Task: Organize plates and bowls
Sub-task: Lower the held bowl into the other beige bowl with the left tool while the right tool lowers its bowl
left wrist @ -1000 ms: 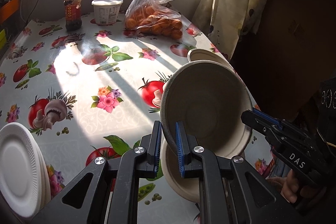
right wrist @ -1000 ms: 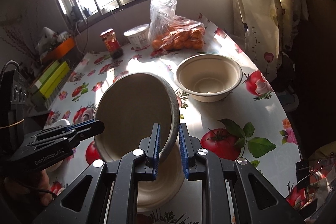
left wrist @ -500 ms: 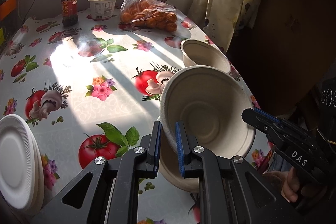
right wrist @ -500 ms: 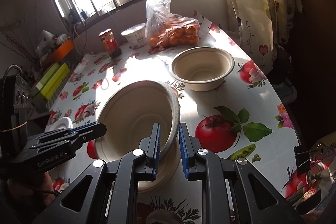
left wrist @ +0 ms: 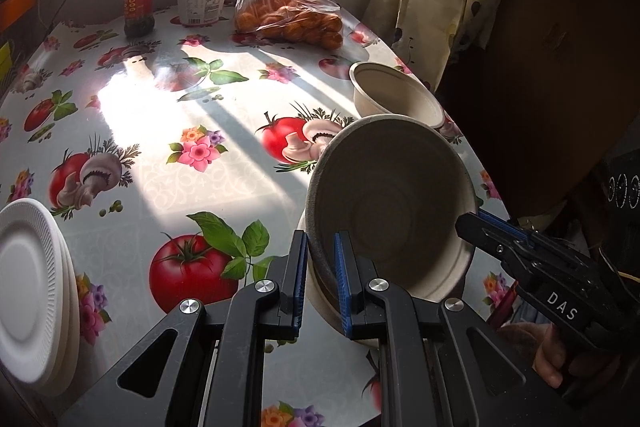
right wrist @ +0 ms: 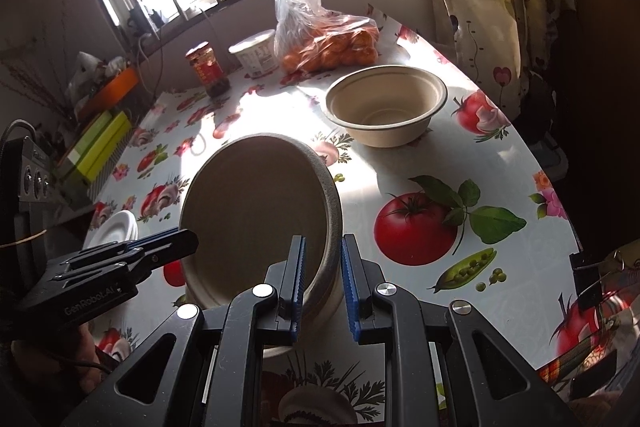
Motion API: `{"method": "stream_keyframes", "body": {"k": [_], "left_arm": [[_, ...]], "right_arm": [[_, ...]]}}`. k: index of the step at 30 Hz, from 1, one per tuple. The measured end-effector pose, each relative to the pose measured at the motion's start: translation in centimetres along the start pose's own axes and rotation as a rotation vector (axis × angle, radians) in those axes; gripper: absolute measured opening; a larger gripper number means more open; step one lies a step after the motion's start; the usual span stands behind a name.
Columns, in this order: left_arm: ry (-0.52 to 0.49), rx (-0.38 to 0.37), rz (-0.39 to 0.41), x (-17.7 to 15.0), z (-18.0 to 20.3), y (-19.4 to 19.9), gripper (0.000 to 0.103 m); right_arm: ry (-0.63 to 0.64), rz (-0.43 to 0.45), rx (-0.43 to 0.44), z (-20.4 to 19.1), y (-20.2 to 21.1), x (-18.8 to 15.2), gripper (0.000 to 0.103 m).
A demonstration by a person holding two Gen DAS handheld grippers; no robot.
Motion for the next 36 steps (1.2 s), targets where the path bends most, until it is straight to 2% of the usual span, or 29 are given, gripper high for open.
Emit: {"method": "stream_keyframes", "body": {"k": [36], "left_arm": [[0.011,0.008,-0.027,-1.1,-0.2,-0.4,0.014]], "right_arm": [[-0.005,-0.026,-0.017,0.2,-0.5,-1.1,0.020]]}}
Point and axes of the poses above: each gripper's, at about its wrist camera, not at the fingertips, and y roughly against the way its jaws point, z to its right, x to its top, the point moved 10 cm from there along -y, roughly the way its jaws point, and after that the axes turned 5 degrees about z, right-handed, at the moved point
